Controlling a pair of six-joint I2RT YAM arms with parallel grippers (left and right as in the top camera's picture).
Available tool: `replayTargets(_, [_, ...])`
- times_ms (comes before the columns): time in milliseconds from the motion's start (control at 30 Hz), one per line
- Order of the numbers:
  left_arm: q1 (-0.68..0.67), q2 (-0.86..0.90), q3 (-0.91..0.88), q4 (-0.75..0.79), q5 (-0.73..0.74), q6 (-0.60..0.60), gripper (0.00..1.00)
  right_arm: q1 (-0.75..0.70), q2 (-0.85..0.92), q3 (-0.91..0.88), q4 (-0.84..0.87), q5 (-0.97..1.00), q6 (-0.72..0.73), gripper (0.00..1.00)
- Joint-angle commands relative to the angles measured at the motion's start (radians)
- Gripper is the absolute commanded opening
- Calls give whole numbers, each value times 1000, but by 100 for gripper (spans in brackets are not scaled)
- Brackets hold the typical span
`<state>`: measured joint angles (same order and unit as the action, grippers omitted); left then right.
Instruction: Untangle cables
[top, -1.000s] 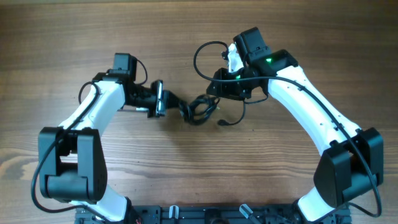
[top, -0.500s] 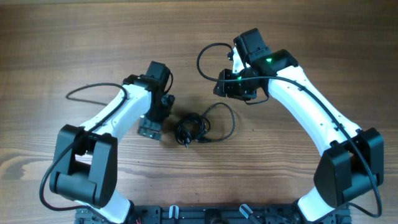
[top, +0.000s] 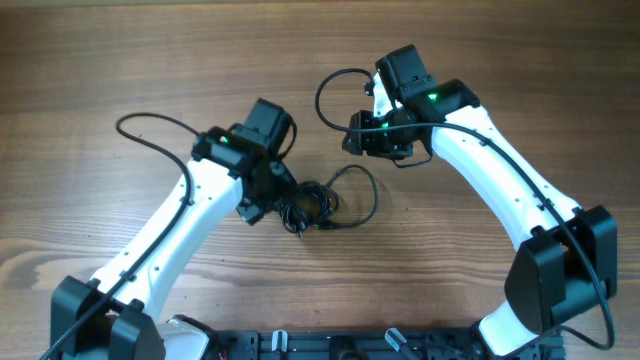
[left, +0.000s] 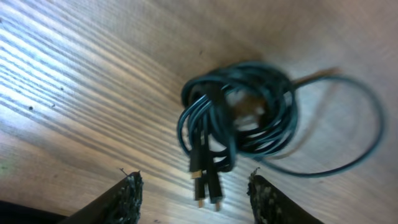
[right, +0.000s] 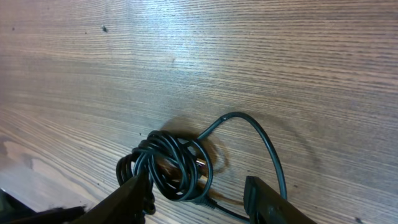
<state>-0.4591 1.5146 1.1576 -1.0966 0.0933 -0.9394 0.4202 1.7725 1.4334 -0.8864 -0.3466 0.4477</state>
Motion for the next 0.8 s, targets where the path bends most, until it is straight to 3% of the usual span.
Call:
replayTargets(0, [-8,8,-84,64,48,85,43,0,-28,9,1,5,-28,54])
replayTargets(133, [-8,8,-143,157,52,99,35,0,-28,9,-9,5,-28,54])
replayTargets(333, [-8,8,-218,240,53,124,36,0,-28,9,-17,5,-28,54])
replayTargets(533, [-9,8,-319,363,75,68,36,0,-28,9,-19,5,-28,54])
replayTargets(767, [-9,85,-343,446,70,68,28,0,-28,9,-19,5,-28,54])
